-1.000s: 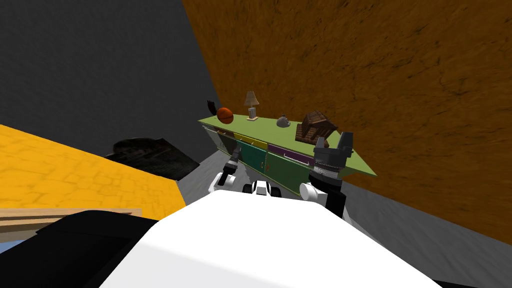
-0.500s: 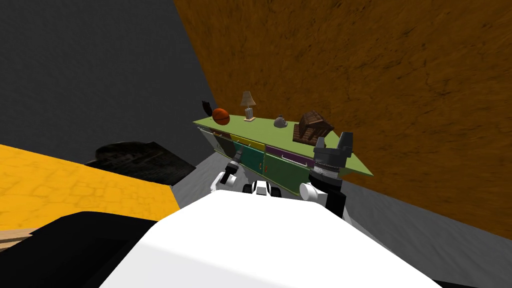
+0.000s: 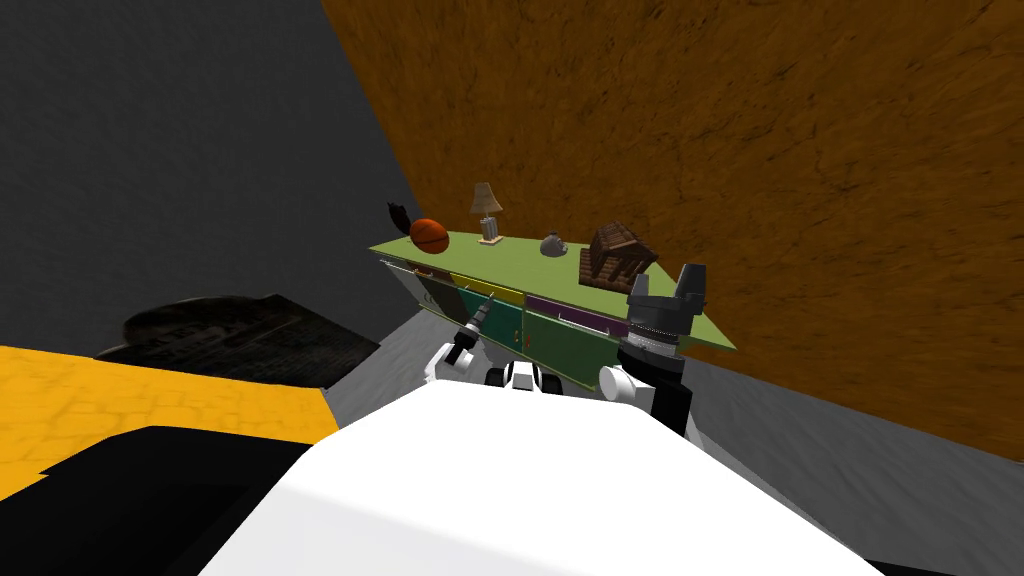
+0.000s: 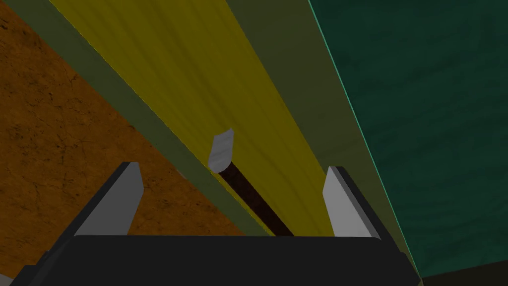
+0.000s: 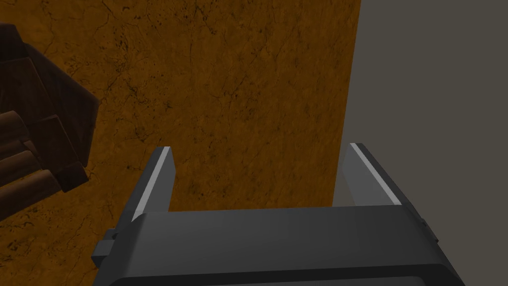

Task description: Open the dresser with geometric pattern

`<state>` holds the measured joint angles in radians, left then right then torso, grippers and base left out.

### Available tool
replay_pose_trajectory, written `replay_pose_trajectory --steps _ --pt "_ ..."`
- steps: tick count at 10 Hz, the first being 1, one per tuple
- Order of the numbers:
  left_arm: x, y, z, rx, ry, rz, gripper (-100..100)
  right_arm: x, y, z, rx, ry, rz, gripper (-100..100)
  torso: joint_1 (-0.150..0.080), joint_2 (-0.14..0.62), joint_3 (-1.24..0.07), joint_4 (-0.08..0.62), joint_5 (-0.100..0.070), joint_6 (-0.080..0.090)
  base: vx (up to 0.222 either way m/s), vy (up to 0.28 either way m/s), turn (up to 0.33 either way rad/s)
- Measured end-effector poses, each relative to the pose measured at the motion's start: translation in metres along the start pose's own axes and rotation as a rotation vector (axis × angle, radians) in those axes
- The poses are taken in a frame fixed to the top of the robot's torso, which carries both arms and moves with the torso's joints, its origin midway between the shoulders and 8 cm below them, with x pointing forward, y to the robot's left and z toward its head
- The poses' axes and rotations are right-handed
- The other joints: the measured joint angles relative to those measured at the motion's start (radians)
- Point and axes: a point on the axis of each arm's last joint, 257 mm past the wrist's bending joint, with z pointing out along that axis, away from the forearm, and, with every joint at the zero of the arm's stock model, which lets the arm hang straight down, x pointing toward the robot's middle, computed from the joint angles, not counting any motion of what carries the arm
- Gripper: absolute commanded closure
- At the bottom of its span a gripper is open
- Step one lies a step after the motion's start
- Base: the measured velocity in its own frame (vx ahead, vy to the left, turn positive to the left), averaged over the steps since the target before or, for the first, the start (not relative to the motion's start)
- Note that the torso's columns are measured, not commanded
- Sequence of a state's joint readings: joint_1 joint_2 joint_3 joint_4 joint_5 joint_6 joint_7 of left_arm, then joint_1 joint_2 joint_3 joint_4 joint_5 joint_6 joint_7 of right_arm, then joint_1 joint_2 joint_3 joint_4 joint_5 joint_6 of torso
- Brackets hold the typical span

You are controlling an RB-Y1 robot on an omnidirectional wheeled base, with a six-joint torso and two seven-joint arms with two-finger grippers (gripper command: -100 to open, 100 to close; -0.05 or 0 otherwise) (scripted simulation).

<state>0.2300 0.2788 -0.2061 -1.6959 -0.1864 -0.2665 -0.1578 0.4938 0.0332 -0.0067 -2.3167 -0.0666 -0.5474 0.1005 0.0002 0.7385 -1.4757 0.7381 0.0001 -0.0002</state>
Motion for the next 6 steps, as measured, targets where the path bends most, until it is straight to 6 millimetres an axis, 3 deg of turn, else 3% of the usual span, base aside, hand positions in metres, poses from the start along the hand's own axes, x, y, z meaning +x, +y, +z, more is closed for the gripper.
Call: replay_pose_trajectory --steps 2,3,6 --pt "-0.002 -0.003 0.002 -0.001 0.0 0.003 -100 0.0 0.0 0.0 0.0 0.0 0.0 0 -0.002 -0.001 -0.001 0.0 0.0 0.0 0.059 -0.025 -0.014" --pt "-0.003 -0.003 0.002 -0.003 0.0 0.002 100 0.0 0.0 0.0 0.0 0.0 0.0 0 -0.001 0.0 0.0 0.0 0.0 0.0 0.007 -0.003 0.001" --pt "-0.002 -0.008 -0.001 0.008 0.004 0.002 100 0.0 0.0 0.0 0.0 0.0 0.0 0 0.005 0.004 0.003 0.0 0.002 0.0 -0.159 0.046 0.039"
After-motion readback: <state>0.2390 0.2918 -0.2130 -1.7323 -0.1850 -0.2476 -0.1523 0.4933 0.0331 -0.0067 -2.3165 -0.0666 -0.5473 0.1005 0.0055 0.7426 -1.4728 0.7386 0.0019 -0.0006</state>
